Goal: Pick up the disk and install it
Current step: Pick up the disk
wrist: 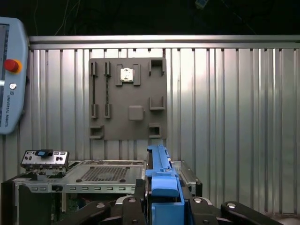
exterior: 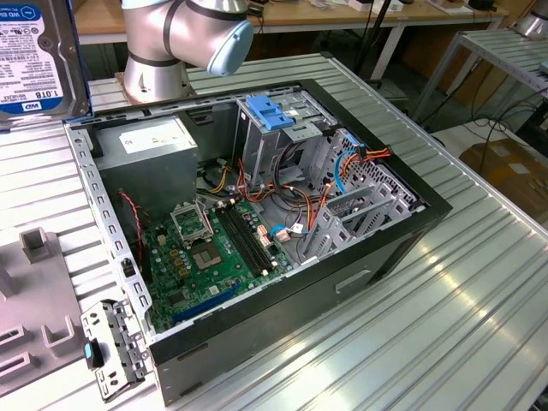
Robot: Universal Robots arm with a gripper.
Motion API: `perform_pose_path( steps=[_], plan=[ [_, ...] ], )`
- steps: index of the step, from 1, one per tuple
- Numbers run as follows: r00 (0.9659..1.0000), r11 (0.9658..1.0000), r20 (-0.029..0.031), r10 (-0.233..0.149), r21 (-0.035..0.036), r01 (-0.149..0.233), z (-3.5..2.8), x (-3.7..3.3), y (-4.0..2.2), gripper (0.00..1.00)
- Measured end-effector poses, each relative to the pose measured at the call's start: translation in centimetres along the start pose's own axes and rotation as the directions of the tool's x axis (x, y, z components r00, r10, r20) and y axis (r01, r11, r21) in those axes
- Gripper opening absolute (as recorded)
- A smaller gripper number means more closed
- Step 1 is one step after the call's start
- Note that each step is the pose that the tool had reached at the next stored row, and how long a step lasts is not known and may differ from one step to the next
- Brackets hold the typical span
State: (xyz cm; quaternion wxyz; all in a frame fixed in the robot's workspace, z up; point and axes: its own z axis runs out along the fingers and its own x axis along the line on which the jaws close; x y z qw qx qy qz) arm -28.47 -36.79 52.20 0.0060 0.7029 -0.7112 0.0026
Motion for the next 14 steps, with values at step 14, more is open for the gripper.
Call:
perform_pose_path(
  steps=[14],
  plan=[
    [1.0000,1.0000,0.0000,0.000,-0.0001,0.000,-0.02,-0.04,-3.32,0.37]
  ],
)
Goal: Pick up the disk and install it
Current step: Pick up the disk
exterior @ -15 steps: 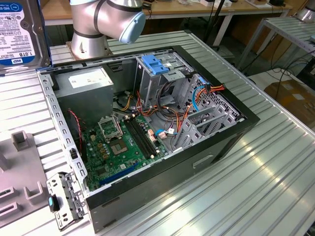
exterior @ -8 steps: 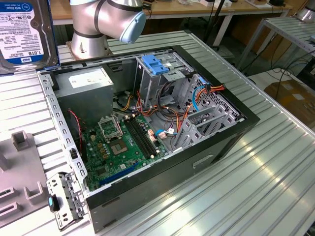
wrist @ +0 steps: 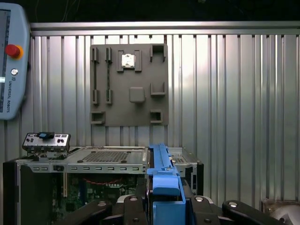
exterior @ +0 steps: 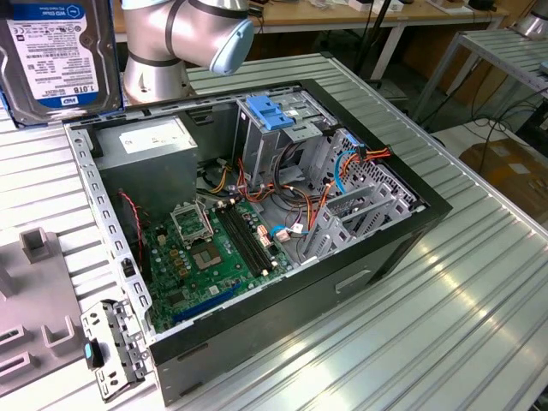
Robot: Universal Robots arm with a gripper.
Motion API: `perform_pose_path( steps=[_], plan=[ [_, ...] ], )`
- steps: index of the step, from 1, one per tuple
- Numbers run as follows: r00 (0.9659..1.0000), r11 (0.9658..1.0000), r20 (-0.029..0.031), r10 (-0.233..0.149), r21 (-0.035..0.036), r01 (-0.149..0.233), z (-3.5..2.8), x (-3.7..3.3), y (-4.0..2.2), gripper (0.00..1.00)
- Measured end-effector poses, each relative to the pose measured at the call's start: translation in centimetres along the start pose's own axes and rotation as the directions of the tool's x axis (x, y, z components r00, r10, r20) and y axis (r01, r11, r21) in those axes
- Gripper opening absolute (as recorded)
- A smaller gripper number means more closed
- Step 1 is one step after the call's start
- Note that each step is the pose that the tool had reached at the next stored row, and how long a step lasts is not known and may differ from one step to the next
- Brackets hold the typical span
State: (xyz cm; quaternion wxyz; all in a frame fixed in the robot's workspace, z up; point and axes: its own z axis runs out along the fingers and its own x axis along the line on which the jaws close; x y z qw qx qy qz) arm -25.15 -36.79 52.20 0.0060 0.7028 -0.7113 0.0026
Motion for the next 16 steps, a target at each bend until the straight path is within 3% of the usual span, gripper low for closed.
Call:
perform_pose_path(
  steps=[3,16],
  plan=[
    [1.0000,1.0000,0.0000,0.001,0.0000,-0.001,0.00,0.03,-0.64,0.37],
    [1.0000,1.0000,0.0001,0.003,0.0000,-0.003,0.03,0.60,-1.63,0.37]
  ],
)
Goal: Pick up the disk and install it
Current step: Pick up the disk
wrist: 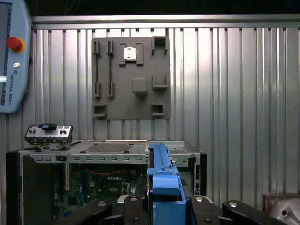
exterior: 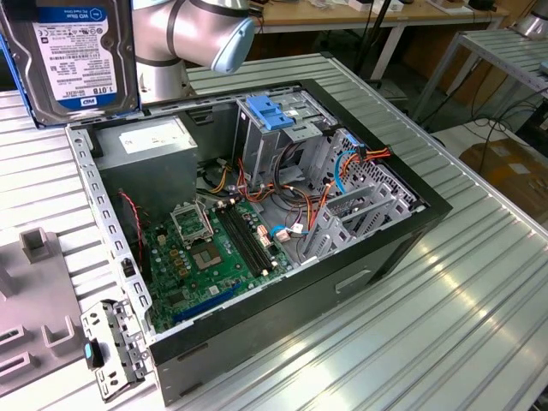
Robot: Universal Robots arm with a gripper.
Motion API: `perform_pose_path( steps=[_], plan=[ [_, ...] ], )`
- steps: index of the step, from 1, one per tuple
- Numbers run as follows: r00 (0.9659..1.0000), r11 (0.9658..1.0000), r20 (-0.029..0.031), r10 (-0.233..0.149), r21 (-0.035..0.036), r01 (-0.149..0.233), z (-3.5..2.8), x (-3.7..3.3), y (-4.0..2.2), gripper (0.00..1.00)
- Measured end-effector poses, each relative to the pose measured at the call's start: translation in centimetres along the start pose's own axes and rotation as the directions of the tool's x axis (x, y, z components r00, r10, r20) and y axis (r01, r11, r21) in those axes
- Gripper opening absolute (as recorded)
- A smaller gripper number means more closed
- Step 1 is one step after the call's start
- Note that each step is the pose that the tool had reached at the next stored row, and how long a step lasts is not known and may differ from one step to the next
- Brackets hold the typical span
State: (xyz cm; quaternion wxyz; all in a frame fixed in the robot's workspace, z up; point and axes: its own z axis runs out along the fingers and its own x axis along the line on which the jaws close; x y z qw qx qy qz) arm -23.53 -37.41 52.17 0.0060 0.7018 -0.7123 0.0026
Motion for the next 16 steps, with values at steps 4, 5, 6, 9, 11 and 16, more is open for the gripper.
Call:
perform_pose_path(
  steps=[4,5,6,9,11,16],
  plan=[
    [1.0000,1.0000,0.0000,0.001,-0.0001,-0.001,0.01,0.32,-0.45,0.37],
    [1.0000,1.0000,0.0000,0.001,0.0000,-0.001,0.01,0.38,-0.56,0.37],
    [1.0000,1.0000,0.0001,0.001,0.0000,-0.001,0.01,0.43,-0.62,0.37],
    [1.0000,1.0000,0.0000,0.002,0.0000,-0.002,0.02,0.64,-0.81,0.37],
    [1.0000,1.0000,0.0000,0.003,0.0000,-0.003,0.03,0.85,-0.94,0.37],
    [1.0000,1.0000,0.0000,0.004,-0.0001,-0.004,0.07,1.78,-1.28,0.37]
  ],
)
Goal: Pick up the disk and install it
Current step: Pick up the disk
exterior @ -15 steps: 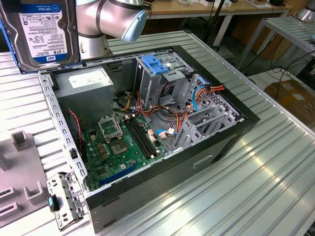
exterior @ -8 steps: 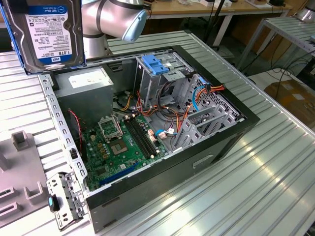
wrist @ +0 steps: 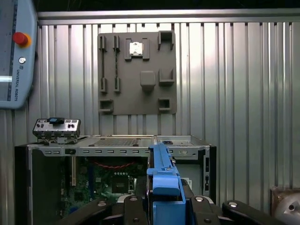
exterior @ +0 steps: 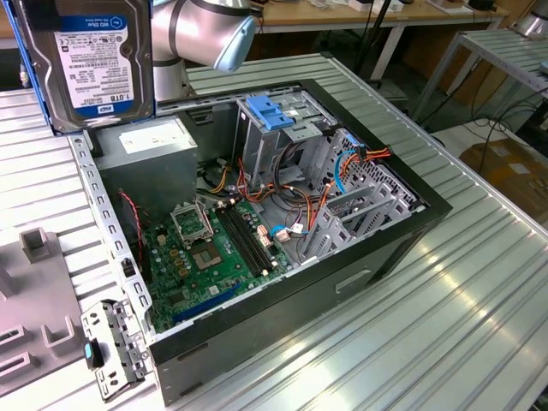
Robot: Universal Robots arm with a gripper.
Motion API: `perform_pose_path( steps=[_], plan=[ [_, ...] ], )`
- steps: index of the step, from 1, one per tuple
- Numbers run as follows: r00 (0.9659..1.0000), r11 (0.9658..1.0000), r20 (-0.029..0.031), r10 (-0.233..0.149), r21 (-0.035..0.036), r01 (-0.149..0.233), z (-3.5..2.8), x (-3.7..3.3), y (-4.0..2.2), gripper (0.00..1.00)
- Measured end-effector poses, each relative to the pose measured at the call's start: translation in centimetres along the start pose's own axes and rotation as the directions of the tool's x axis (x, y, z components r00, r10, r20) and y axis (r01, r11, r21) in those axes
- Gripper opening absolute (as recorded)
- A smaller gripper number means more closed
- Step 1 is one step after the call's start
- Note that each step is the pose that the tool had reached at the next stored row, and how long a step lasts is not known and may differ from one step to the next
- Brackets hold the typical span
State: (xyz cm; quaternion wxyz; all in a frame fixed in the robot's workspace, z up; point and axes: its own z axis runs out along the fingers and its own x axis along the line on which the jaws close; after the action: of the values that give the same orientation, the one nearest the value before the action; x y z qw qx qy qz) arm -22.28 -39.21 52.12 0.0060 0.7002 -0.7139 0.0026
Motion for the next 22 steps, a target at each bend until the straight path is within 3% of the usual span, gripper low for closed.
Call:
perform_pose_path(
  steps=[6,11,17,22],
  plan=[
    [1.0000,1.0000,-0.0004,0.001,0.0000,-0.001,0.05,0.67,-0.69,0.37],
    [1.0000,1.0000,-0.0015,0.001,0.0000,-0.001,0.07,0.78,-2.15,0.37],
    [1.0000,1.0000,-0.0031,0.002,0.0001,-0.002,0.10,0.78,-4.41,0.37],
    [1.0000,1.0000,-0.0049,0.003,0.0001,-0.003,0.12,0.73,-7.17,0.37]
  ],
)
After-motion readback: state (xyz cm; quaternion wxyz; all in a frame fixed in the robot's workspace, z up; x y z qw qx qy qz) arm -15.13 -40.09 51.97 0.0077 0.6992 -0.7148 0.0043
